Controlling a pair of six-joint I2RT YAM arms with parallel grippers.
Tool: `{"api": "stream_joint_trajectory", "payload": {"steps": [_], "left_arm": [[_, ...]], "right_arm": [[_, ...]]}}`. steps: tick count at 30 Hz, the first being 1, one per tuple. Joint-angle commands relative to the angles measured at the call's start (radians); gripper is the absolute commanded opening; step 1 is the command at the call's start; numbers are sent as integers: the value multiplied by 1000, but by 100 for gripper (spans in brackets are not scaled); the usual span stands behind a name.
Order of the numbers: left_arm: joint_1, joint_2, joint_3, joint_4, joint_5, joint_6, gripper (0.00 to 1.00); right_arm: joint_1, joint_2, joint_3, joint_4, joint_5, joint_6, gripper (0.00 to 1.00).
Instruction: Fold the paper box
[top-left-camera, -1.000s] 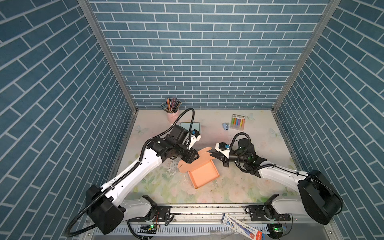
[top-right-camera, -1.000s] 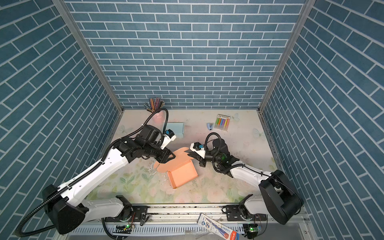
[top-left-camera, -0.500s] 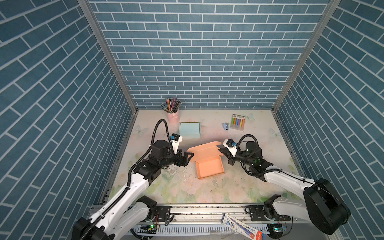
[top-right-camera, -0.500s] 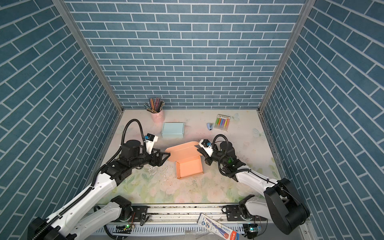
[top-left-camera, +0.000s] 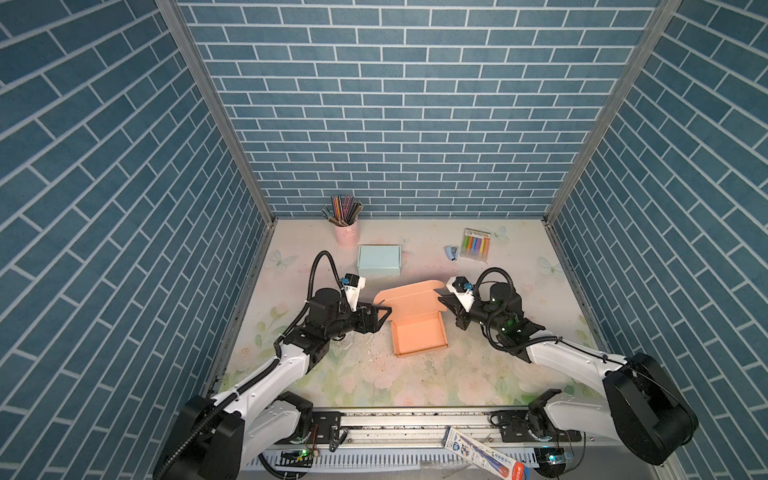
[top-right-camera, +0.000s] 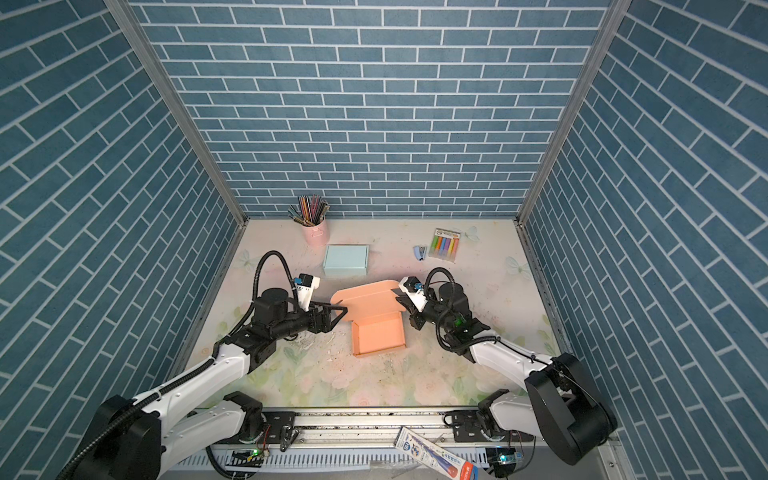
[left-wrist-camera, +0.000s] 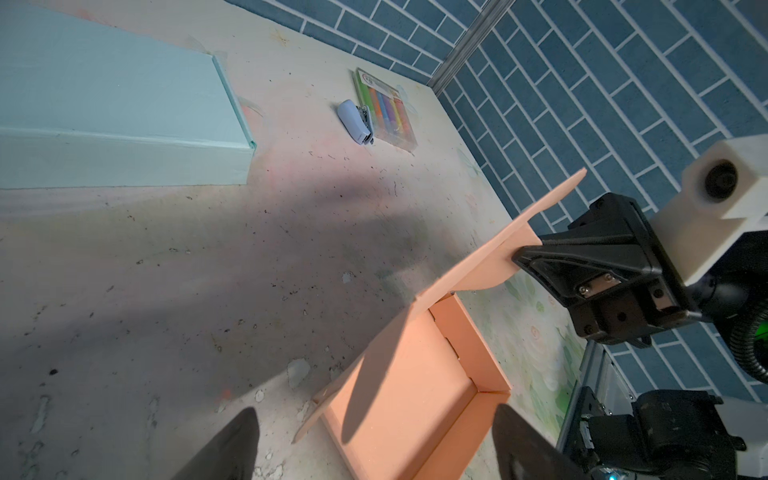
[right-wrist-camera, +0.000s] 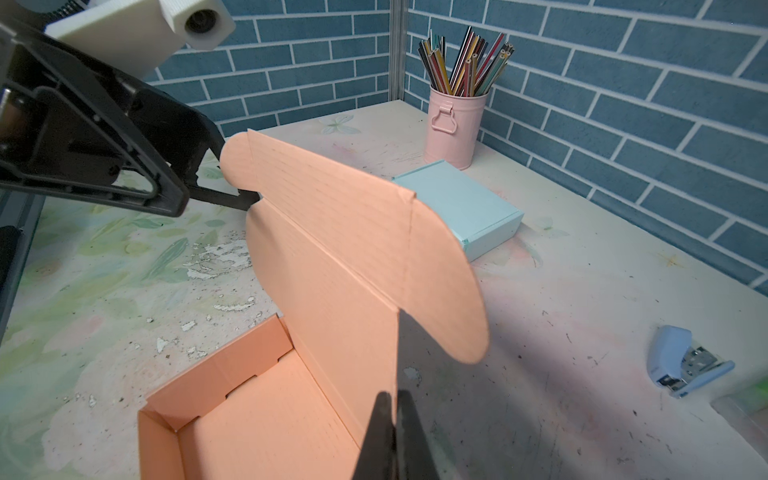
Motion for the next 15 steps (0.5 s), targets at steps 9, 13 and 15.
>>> {"api": "stream_joint_trajectory", "payload": {"steps": [9, 13, 15], "left_arm": [[-21, 58, -23, 106, -28, 32, 69], [-34, 73, -11, 77, -51, 52, 61], [-41, 83, -4, 62, -63, 62, 57]], "right_arm": [[-1, 10, 13, 11, 10, 32, 0], [0, 10, 16, 11, 10, 33, 0], [-1, 10, 18, 8, 12, 32, 0]]}}
